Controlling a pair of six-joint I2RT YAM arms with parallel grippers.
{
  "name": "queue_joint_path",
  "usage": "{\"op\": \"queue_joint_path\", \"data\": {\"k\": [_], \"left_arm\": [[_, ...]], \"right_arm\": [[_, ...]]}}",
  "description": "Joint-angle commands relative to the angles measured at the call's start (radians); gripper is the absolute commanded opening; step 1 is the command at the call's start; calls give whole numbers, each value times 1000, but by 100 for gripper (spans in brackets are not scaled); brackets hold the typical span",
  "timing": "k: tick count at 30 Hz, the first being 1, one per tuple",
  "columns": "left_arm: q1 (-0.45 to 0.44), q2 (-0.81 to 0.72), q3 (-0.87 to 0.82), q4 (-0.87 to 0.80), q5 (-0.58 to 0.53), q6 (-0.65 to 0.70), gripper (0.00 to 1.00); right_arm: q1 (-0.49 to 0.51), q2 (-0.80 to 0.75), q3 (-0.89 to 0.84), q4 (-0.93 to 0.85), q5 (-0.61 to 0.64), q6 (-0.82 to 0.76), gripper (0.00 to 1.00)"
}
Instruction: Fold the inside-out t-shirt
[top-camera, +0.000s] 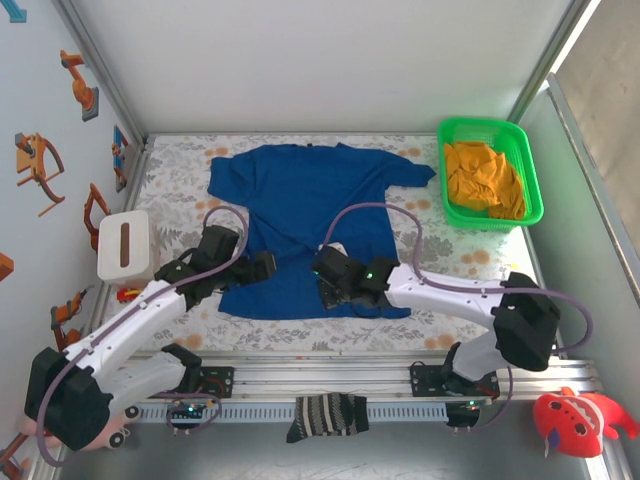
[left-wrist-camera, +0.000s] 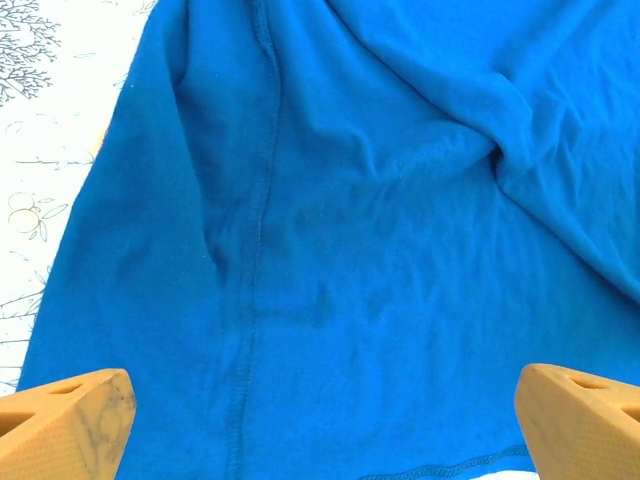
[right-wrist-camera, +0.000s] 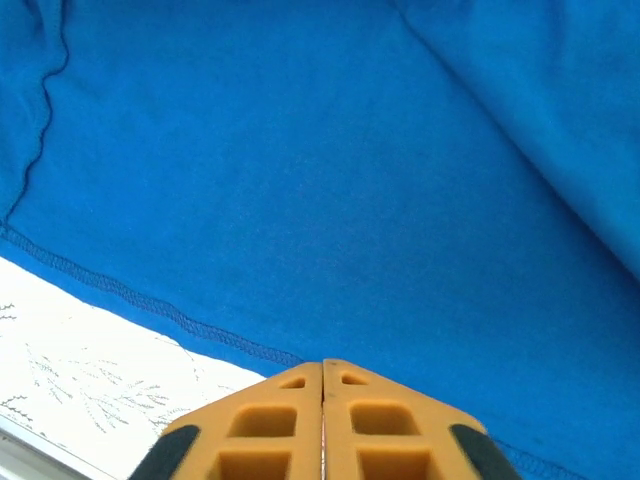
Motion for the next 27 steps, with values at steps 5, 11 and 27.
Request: {"op": "queue_joint_path", "data": {"k": [5,11,27], "left_arm": [[-3,-31,-15,-13,-42,-7,97],[-4,-14,-6,-18,-37,-4,97],[-4,-22,-6,-8,-44,-5,97]], "right_arm": [[12,125,-24,26,-29,16,31],[20,158,-54,39,-21,29,32],[32,194,-69,58,-29,48,3]]}}
